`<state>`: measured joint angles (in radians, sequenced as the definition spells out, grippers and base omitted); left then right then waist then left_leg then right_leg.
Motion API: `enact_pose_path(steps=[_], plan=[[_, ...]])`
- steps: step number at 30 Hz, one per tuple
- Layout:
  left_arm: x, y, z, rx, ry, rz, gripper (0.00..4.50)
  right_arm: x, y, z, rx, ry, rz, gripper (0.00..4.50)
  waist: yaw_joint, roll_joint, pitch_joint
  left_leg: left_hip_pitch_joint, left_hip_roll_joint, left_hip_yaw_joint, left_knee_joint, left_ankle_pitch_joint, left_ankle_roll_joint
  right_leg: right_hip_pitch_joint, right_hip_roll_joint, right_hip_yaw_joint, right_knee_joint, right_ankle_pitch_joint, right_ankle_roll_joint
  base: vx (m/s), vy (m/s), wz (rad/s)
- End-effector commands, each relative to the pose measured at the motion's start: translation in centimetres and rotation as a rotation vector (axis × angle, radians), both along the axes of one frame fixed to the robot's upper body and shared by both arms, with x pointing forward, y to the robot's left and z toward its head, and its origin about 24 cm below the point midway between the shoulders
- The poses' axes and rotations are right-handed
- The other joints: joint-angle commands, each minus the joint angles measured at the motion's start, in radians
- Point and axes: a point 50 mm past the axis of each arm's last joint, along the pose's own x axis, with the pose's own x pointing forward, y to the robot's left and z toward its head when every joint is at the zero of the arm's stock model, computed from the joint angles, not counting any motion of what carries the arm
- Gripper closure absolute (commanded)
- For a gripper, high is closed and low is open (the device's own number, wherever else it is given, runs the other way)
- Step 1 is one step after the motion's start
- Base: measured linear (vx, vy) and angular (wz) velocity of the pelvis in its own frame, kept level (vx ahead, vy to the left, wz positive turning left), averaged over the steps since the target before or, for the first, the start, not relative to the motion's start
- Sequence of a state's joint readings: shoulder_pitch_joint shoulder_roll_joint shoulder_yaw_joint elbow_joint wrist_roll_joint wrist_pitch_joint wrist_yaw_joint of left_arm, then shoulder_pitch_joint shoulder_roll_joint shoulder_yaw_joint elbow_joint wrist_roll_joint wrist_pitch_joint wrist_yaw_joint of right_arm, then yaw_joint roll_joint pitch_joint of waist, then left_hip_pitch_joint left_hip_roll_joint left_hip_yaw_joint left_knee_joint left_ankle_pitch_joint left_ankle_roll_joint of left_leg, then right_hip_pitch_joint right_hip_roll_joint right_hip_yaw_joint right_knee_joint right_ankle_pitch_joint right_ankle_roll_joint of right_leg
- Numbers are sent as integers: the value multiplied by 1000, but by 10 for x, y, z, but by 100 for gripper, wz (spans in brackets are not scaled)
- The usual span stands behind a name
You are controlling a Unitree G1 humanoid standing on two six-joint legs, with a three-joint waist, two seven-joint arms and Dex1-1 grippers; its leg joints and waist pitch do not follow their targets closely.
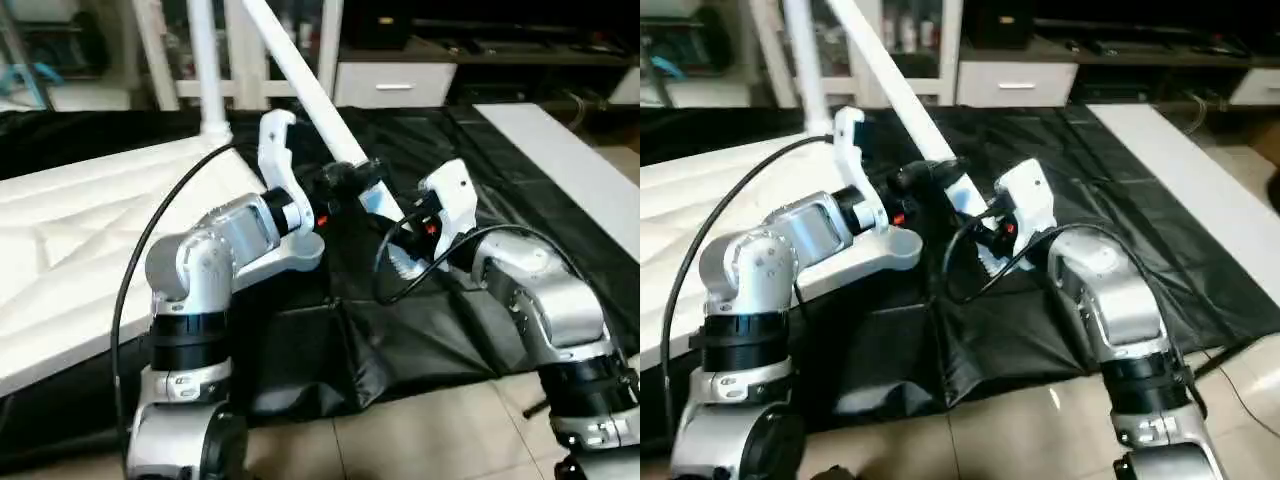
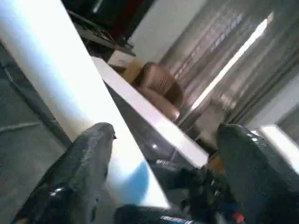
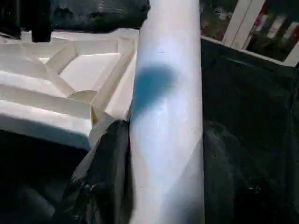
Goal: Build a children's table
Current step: Pick table leg
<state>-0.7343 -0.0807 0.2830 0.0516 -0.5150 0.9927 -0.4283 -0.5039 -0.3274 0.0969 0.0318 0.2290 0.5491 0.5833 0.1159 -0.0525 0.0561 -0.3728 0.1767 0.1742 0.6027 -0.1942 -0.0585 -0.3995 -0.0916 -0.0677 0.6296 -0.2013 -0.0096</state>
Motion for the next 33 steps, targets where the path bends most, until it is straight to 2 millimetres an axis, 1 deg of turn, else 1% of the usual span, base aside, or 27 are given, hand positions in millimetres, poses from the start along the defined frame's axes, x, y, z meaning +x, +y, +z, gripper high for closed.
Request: enact_pose_path(steps=[1, 2, 3, 4, 5, 6, 7, 8, 9, 10, 11, 12, 13, 14, 15, 17, 19, 21, 22, 23, 24, 25, 27, 29, 31, 32, 33], plan=[[7, 2, 4, -16, 37, 48, 28, -10, 21, 20, 22, -90, 118, 265, 1, 3, -65, 19, 47, -12, -70, -111, 29, 48, -55, 47, -78, -100, -217, 0, 0, 0], [7, 3, 8, -56, 39, 49, 28, -11, 24, 20, 19, -95, 129, 265, 3, 4, -64, 20, 48, -13, -70, -114, 26, 48, -55, 47, -78, -95, -215, 0, 0, 0], [8, 3, 12, -94, 40, 45, 16, -12, 26, 18, 11, -96, 141, 265, 3, 0, -65, 16, 47, -14, -72, -117, 22, 53, -56, 47, -76, -82, -213, 0, 0, 0], [8, 3, 12, -101, 40, 45, 5, -13, 26, 17, 9, -96, 144, 265, 4, -5, -65, 12, 46, -15, -72, -104, 24, 56, -56, 46, -72, -70, -207, 0, 0, 0], [8, 2, 13, -110, 42, 43, 1, -14, 26, 15, 3, -93, 148, 265, 4, -4, -65, 13, 46, -15, -72, -97, 26, 55, -57, 47, -72, -63, -204, 0, 0, 0], [8, 3, 14, -90, 37, 57, 0, -15, 27, 14, -8, -99, 147, 265, 0, -32, -64, 9, 45, -11, -70, -87, 35, 56, -55, 46, -76, -60, -195, 0, 0, 0], [9, 4, 12, -67, 42, 80, 0, -16, 31, 14, -4, -103, 145, 265, 7, -18, -65, 9, 44, -13, -70, -76, 38, 57, -59, 47, -73, -75, -186, 0, 0, 0], [9, 4, 12, -63, 44, 84, 0, -16, 31, 15, -3, -104, 144, 265, 4, -8, -64, 11, 46, -14, -70, -74, 36, 54, -59, 48, -76, -73, -182, 0, 0, 0], [9, 4, 12, -63, 44, 84, 0, -16, 31, 15, -3, -104, 144, 265, 2, -11, -64, 12, 47, -15, -70, -75, 33, 53, -58, 47, -75, -69, -182, 0, 0, 0], [11, 7, 7, -18, 52, 128, 0, -15, 33, 16, 0, -118, 121, 265, 0, -6, -64, 12, 48, -16, -72, -76, 27, 54, -55, 47, -75, -54, -181, 0, 0, 0], [13, 9, 3, 4, 71, 164, 0, -12, 32, 20, 8, -141, 81, 265, -1, -8, -64, 13, 48, -17, -72, -76, 24, 54, -55, 46, -73, -49, -182, 0, 0, 0], [13, 9, 3, 4, 71, 164, 0, -12, 32, 20, 8, -141, 81, 265, -1, -8, -65, 12, 47, -17, -72, -72, 17, 56, -55, 46, -72, -29, -185, 0, 0, 0], [15, 10, 0, 29, 79, 194, 0, -8, 29, 24, 24, -159, 29, 265, -1, -8, -66, 12, 46, -17, -71, -67, 17, 57, -56, 47, -70, -20, -187, 0, 0, 0], [16, 11, 0, 34, 81, 206, 0, -3, 25, 29, 37, -175, -22, 265, -1, -12, -64, 12, 47, -16, -73, -73, 17, 57, -56, 47, -73, -25, -186, 0, 0, 0], [17, 13, 0, 36, 76, 220, 0, 0, 21, 31, 47, -186, -61, 265, 0, -9, -64, 12, 46, -17, -74, -77, 13, 56, -57, 47, -71, -35, -185, 0, 0, 0], [18, 16, 1, 32, 72, 240, 0, 4, 18, 33, 50, -195, -99, 265, -1, -9, -63, 13, 46, -17, -74, -87, 7, 55, -57, 46, -72, -47, -182, 0, 0, 0], [19, 18, 1, 26, 75, 249, 0, 6, 16, 34, 46, -200, -119, 265, -3, -9, -62, 13, 47, -16, -75, -98, -3, 55, -55, 48, -72, -46, -167, 0, 0, 0], [19, 19, 2, 17, 73, 249, 0, 8, 14, 36, 46, -207, -147, 265, -4, -7, -64, 15, 45, -16, -74, -81, -3, 54, -54, 47, -70, -31, -158, 0, 0, 0], [18, 20, 4, 9, 71, 246, 0, 9, 13, 38, 51, -212, -162, 265, -3, -7, -64, 15, 45, -15, -73, -79, -4, 55, -54, 48, -69, -24, -160, 0, 0, 0], [18, 20, 4, 9, 71, 246, 0, 9, 13, 38, 51, -212, -162, 265, -2, -3, -65, 15, 45, -16, -73, -73, -6, 55, -54, 48, -67, -13, -163, 0, 0, 0], [18, 20, 4, 0, 69, 243, 0, 10, 12, 39, 52, -219, -170, 265, -3, 3, -65, 19, 45, -16, -73, -74, -9, 52, -51, 47, -67, 15, -176, 0, 0, 0], [18, 19, 4, -14, 73, 245, 0, 10, 10, 40, 55, -222, -180, 265, -1, 4, -65, 18, 45, -16, -73, -75, -10, 52, -51, 47, -66, 23, -180, 0, 0, 0], [19, 18, 4, -23, 77, 247, 0, 11, 9, 39, 57, -224, -187, 265, 0, -3, -67, 15, 45, -17, -72, -68, -8, 58, -54, 46, -63, 42, -189, 0, 0, 0], [17, 15, 9, -71, 68, 225, 0, 5, 15, 32, 41, -185, -138, 265, 0, -2, -65, 15, 44, -15, -72, -78, -7, 57, -55, 47, -64, 28, -192, 0, 0, 0], [15, 14, 13, -125, 66, 202, 0, -1, 22, 25, 23, -159, -88, 265, 0, -4, -64, 14, 45, -16, -73, -83, -5, 60, -55, 48, -66, 24, -195, 0, 0, 0], [15, 14, 13, -125, 66, 202, 0, -1, 22, 25, 23, -159, -88, 265, -2, -3, -65, 13, 46, -16, -73, -86, -2, 59, -55, 47, -66, 23, -194, 0, 0, 0], [15, 12, 15, -144, 68, 193, 0, -3, 25, 21, 11, -147, -69, 265, -1, -5, -65, 13, 45, -17, -73, -86, -1, 59, -56, 47, -67, 19, -193, 0, 0, 0]])
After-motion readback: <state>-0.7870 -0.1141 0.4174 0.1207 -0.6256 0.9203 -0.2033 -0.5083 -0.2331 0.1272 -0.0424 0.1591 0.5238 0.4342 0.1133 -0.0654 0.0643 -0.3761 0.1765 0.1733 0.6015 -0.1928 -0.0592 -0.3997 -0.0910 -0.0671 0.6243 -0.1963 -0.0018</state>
